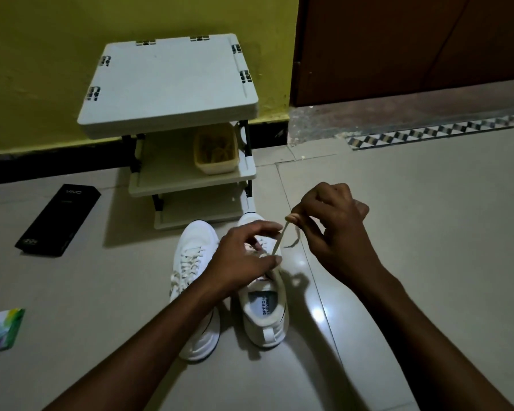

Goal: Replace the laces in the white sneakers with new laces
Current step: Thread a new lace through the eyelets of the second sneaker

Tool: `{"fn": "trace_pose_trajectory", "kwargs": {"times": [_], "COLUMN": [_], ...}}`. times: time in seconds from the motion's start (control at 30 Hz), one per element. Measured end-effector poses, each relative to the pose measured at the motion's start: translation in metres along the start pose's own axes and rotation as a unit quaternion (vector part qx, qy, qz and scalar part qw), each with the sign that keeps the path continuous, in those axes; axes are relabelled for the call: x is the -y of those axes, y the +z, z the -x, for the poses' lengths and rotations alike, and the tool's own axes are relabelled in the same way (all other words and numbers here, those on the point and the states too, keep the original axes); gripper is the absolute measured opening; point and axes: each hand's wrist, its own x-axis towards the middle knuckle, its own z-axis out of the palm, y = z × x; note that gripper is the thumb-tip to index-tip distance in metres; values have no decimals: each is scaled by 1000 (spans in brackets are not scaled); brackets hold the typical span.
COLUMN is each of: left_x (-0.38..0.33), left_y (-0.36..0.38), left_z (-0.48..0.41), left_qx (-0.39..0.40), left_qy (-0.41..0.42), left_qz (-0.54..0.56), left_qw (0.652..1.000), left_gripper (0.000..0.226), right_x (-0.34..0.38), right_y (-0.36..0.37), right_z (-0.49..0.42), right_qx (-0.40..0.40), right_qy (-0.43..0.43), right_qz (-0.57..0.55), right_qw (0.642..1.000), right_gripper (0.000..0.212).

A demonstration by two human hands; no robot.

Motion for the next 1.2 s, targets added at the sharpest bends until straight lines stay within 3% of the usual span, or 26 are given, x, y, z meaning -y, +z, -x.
{"fn": "trace_pose_trajectory", "kwargs": {"times": [0.07,0.2,0.3,0.4,0.5,0.57,0.73,0.83,0.9,1.0,1.1,1.17,1.2], "left_x": [-13,-22,-20,-19,-15,-10,-8,-5,2,11,15,16,17], "left_y": [-2,-8,-12,-13,-15,-17,-17,-15,-12,-5,0,0,1], "left_z": [-5,-13,-14,-14,-17,-19,-18,-9,1,23,37,39,39], "left_qx": [36,-38,-65,-83,-106,-113,-115,-113,-101,-69,-82,-92,-92], "left_qy": [12,-40,-133,-199,-218,-222,-197,-164,-146,-112,-116,-128,-137], "left_qz": [87,158,255,391,470,476,423,194,22,-150,-167,-166,-161], "left_qw": [995,986,956,895,849,843,877,961,984,980,976,973,973], "left_gripper": [38,4,8,6,6,7,8,29,33,25,11,9,11], "right_x": [-3,-12,-22,-37,-54,-62,-68,-58,-46,-25,-11,-5,-2], "right_y": [2,4,12,23,33,37,38,38,36,38,44,51,56], "right_z": [2,12,27,43,59,68,78,72,64,53,47,45,44], "right_qx": [14,75,107,141,194,223,221,180,143,80,47,56,68], "right_qy": [21,65,122,163,181,179,175,210,262,327,370,365,349], "right_qz": [-1,-115,-167,-142,-91,-65,-62,-96,-189,-362,-453,-462,-445], "right_qw": [1000,988,973,966,960,956,958,956,935,869,810,806,822], "right_gripper": [14,9,14,21,26,29,21,18,17,10,3,4,5]}}
